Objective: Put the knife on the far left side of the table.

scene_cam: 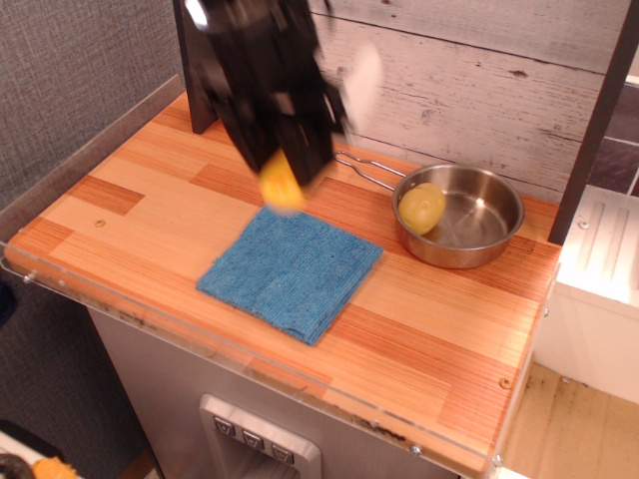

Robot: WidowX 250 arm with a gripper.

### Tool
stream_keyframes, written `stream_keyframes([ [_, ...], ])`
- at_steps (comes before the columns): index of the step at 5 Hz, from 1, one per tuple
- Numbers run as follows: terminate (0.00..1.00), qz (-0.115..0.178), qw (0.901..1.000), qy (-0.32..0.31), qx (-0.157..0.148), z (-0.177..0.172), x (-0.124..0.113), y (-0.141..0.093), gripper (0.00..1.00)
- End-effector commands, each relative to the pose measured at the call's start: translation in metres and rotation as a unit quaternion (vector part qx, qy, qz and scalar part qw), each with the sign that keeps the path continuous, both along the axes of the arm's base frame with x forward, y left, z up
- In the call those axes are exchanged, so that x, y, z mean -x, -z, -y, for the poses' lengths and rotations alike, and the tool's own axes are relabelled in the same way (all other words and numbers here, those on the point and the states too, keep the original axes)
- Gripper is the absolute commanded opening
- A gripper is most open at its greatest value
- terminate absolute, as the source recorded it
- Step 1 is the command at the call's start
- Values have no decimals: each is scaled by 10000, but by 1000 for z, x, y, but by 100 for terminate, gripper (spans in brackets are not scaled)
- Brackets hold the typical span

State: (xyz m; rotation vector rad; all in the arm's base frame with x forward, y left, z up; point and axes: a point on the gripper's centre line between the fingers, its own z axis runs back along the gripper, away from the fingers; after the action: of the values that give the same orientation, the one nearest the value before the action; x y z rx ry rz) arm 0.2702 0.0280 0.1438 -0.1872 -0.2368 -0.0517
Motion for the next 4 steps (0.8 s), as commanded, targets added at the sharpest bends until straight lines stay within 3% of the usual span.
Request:
stream_keyframes([
  [1,0,-499,9955,119,-802,-99,-21,32,0],
  [2,0,-557,9923,288,-1065,-149,-23,45,0],
  [4,0,-693,9928,147,-970,-185,-1,64,0],
])
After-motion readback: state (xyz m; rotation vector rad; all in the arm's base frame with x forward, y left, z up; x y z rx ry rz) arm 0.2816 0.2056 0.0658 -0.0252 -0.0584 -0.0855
